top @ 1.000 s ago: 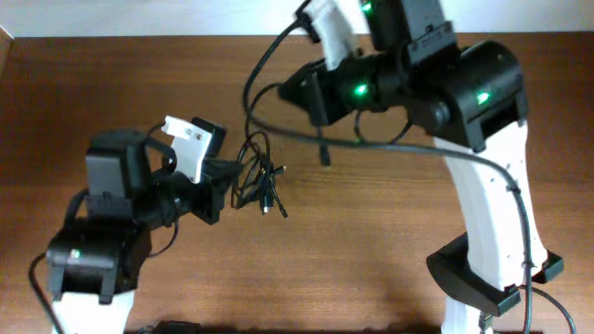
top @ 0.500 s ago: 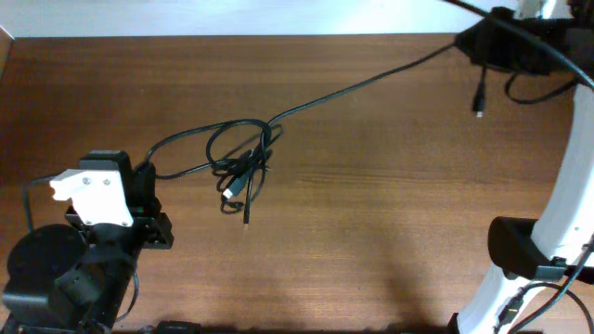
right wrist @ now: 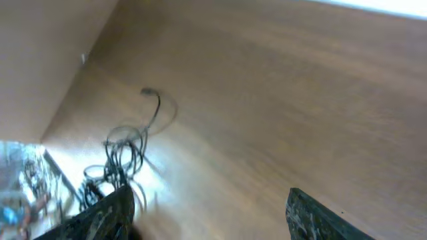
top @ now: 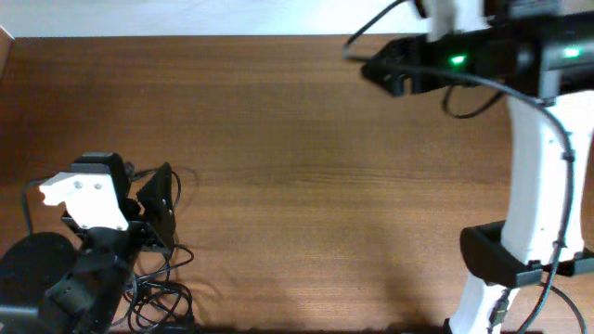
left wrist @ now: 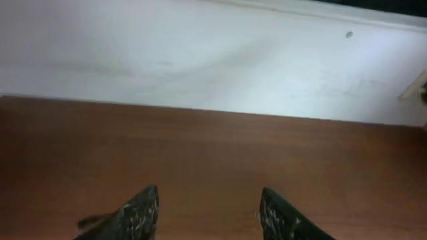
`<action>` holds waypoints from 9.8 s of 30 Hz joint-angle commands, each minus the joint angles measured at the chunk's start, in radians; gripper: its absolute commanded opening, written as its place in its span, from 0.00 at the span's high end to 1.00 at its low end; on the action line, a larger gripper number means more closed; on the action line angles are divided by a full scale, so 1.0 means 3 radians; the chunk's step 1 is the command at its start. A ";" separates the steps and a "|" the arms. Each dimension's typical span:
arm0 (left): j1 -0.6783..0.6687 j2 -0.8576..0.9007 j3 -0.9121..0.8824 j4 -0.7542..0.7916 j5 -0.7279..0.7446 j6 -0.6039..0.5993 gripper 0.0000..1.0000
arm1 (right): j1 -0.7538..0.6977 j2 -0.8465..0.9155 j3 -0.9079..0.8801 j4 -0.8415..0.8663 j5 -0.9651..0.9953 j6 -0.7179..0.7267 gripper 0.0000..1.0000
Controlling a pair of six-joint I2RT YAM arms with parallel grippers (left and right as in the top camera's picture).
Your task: Untangle cables
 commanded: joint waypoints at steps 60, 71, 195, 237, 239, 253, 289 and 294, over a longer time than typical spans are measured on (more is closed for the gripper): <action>0.0015 0.0425 -0.2636 0.2607 0.1575 -0.1718 1.00 | 0.0735 -0.0050 -0.1657 0.0095 -0.0576 -0.0781 0.28; 0.0379 0.1979 -0.1221 0.3553 0.4894 -0.1732 1.00 | 0.0726 -0.0050 -0.1657 0.0196 -0.0565 -0.1461 0.26; -0.0774 0.1979 -0.1233 0.1354 0.2466 -0.0472 0.21 | -0.2337 0.0928 0.0538 0.0292 -0.0473 0.0117 0.45; -0.0776 0.1979 -0.1233 0.1264 0.2439 -0.0573 0.11 | -0.3754 0.0542 -0.1061 0.1040 0.0062 0.1457 0.96; -0.0776 0.1979 -0.1233 0.1264 0.2440 -0.0573 0.12 | -0.4081 0.0542 -0.1061 0.1099 0.0072 0.1175 0.96; -0.0774 0.1979 -0.1233 0.1270 0.2436 -0.0572 0.11 | -0.4246 0.0450 -0.1062 0.0964 -0.1270 0.0158 0.35; 0.0089 0.0665 -0.1193 0.1076 0.2004 -0.0635 0.05 | -0.0244 -0.2599 -0.6062 0.3436 -0.0061 0.0942 0.01; 0.0089 0.0665 -0.1193 0.1064 0.2003 -0.0635 0.04 | 0.0591 -0.2139 -0.6062 0.4547 0.0839 0.2258 0.01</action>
